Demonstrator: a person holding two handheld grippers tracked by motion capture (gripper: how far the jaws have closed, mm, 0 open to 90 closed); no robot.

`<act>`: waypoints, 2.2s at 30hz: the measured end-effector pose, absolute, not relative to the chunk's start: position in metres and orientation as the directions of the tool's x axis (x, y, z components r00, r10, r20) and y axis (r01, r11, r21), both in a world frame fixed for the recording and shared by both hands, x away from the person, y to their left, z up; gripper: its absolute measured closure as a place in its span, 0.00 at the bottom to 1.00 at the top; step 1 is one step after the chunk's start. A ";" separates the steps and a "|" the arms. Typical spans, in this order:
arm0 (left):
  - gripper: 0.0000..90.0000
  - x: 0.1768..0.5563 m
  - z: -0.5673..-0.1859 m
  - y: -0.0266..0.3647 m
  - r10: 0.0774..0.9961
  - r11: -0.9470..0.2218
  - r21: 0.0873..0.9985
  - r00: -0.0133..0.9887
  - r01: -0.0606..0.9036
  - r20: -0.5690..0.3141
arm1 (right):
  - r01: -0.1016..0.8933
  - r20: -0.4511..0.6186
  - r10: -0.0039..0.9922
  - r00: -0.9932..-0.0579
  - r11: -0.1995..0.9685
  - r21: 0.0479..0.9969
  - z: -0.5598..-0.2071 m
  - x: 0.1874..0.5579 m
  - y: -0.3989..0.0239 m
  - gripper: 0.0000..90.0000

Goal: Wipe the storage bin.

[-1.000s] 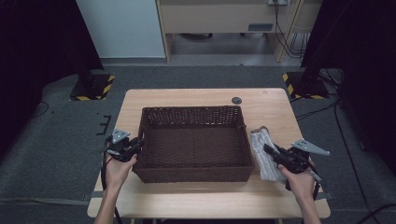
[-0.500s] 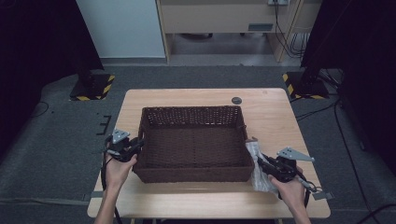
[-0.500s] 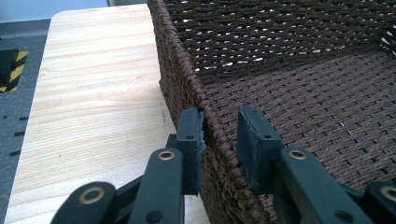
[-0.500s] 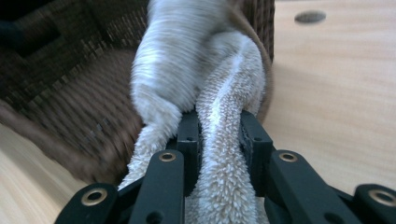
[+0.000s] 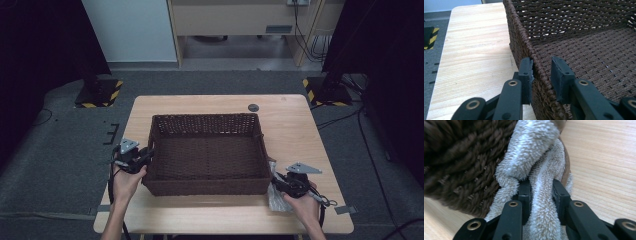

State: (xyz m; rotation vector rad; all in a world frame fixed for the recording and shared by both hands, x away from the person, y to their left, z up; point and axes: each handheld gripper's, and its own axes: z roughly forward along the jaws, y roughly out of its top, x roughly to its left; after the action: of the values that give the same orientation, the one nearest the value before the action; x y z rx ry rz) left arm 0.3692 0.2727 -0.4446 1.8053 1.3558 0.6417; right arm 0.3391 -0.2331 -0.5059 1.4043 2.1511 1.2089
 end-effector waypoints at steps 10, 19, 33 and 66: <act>0.78 0.369 -0.444 0.272 0.951 -0.139 0.816 0.306 0.560 -0.048 | 0.436 0.215 0.853 -0.475 0.016 0.900 -0.443 0.313 -0.258 0.82; 0.77 0.369 -0.445 0.272 0.951 -0.136 0.817 0.305 0.560 -0.051 | 0.539 0.239 0.846 -0.477 0.066 0.840 -0.474 0.312 -0.243 0.83; 0.76 0.369 -0.445 0.273 0.952 -0.128 0.819 0.302 0.560 -0.057 | 0.606 0.152 0.865 -0.477 0.199 0.770 -0.511 0.334 -0.226 0.82; 0.57 0.369 -0.446 0.278 0.957 -0.119 0.831 0.285 0.543 -0.049 | 0.623 -0.073 0.954 -0.291 0.247 0.743 -0.515 0.351 -0.294 0.67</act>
State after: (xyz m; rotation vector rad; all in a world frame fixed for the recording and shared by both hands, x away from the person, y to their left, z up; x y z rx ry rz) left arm 0.3688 0.2778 -0.4462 1.7768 1.3612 0.6721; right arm 0.3515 -0.2940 -0.5155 1.4318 2.0005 0.8293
